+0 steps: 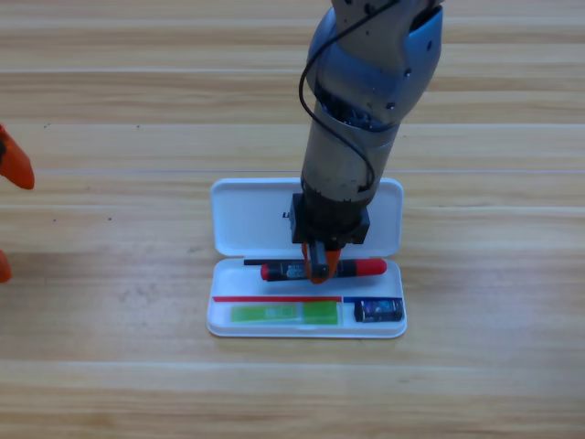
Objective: Clean up eraser and pencils
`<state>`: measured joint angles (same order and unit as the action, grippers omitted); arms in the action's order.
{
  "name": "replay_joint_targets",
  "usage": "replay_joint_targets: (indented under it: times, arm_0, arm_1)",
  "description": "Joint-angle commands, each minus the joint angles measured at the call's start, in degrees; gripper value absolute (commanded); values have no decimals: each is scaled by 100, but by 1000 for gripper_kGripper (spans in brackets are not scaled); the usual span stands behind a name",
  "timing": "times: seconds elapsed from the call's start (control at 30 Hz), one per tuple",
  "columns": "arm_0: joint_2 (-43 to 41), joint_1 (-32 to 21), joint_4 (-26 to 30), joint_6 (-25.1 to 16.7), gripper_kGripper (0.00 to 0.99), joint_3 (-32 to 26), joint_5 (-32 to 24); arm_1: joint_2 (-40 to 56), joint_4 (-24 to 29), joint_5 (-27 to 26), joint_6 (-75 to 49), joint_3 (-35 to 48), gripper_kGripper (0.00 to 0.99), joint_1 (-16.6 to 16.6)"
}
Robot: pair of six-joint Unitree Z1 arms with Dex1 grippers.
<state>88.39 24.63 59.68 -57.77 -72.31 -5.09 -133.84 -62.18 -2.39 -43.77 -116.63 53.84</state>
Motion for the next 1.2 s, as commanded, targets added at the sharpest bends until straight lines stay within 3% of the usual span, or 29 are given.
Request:
replay_joint_targets:
  times: [0.03,0.1,0.13,0.37,0.47,0.6,0.67,0.73,0.87,1.07,1.2]
  arm_0:
    - [64,-99,-133,-15,990,200,-63]
    - [64,-99,-176,2,990,217,-63]
    - [64,-99,-203,2,990,226,-63]
    - [64,-116,-343,73,989,182,-71]
    - [91,-275,-475,73,971,-46,-238]
    - [469,-556,-554,73,847,-776,-520]
    - [768,-723,-554,73,741,-1215,-775]
    - [1128,-872,-554,64,568,-1619,-1126]
    - [1910,-1153,-554,-7,0,-2208,-1944]
    - [2886,-1250,-590,-59,0,-2657,-2726]
    - [3492,-1241,-519,-112,0,-2753,-3139]
  arm_1:
    - [-380,-31,-42,70,-35,428,92]
    - [-362,-31,-42,96,-26,753,92]
    - [-345,-31,-42,105,-18,827,83]
    - [86,-31,-147,158,211,879,83]
    - [833,-31,-569,219,624,881,83]
    - [2160,57,-1308,395,1389,913,83]
    - [2890,453,-1545,571,2004,920,83]
    - [3610,1015,-1721,808,2707,939,83]
    - [4647,1929,-2099,1230,3814,946,83]
    - [5342,2465,-2608,1617,4623,946,83]
    - [5491,2483,-2652,1678,4702,948,83]
